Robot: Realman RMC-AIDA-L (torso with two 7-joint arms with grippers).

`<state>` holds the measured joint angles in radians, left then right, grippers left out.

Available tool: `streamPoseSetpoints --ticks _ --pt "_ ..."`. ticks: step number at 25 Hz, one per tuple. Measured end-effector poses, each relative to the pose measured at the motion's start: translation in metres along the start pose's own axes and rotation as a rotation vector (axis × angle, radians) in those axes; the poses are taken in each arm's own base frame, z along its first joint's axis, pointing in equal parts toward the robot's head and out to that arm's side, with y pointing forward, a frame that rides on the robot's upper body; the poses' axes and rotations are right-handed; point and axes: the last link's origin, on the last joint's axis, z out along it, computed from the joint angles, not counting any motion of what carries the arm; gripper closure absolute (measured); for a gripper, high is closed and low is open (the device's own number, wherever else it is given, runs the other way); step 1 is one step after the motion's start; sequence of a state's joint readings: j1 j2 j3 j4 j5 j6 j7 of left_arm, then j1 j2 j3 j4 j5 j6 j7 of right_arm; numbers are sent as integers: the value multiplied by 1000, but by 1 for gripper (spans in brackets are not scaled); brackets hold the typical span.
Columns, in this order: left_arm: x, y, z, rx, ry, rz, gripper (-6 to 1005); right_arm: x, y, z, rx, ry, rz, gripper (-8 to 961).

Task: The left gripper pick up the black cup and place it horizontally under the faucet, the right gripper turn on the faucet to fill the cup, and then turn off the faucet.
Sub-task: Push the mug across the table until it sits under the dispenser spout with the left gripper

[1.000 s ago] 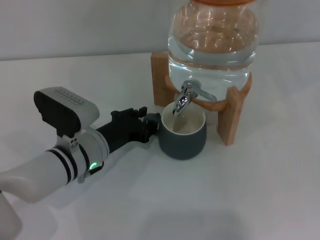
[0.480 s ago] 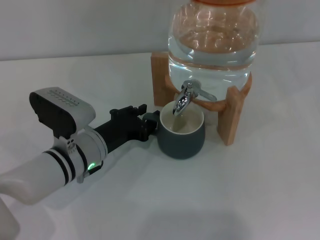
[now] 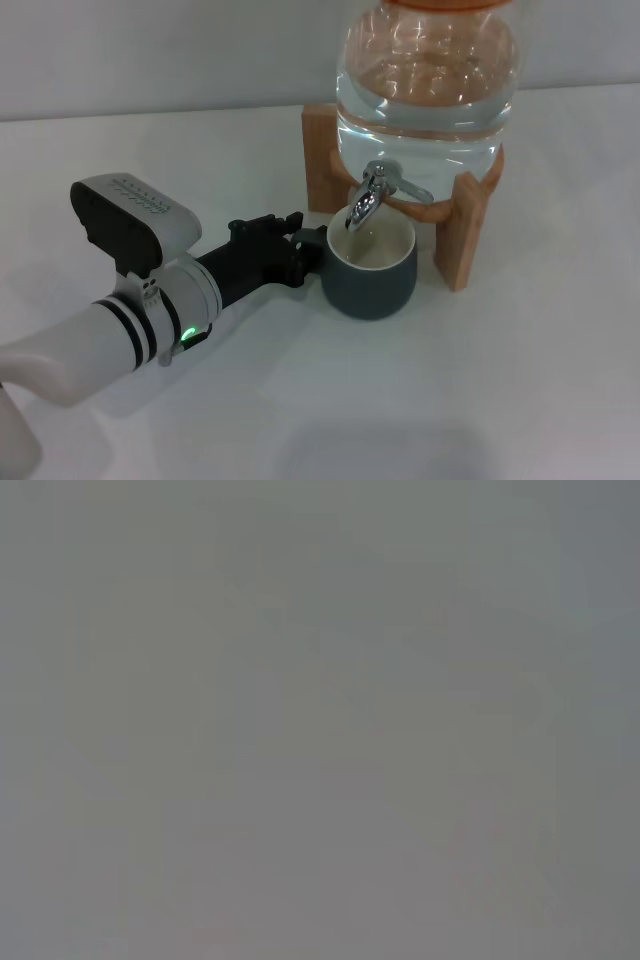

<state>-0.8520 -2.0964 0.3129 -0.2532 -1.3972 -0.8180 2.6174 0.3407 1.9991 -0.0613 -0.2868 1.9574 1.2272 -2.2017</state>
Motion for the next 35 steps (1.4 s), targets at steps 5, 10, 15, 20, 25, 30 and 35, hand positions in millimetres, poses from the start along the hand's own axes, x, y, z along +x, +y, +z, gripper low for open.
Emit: streamPoseSetpoints --ticks 5,10,15,20,25,30,35 --pt "1 0 1 -3 0 3 630 0 -1 1 8 2 2 112" --pt "1 0 1 1 1 1 630 0 -2 2 15 6 1 111" --pt "-1 -2 -1 11 1 -1 630 0 -1 3 15 6 2 111" --pt "-3 -5 -3 16 -6 21 629 0 -2 4 18 4 4 112" --pt "-4 -3 -3 1 -11 68 629 0 -2 4 24 -2 10 112" --pt "-3 -3 -3 -3 -3 90 629 0 -2 3 24 0 13 112" --pt "-2 -2 -4 -8 7 94 629 1 -2 2 27 1 13 112"
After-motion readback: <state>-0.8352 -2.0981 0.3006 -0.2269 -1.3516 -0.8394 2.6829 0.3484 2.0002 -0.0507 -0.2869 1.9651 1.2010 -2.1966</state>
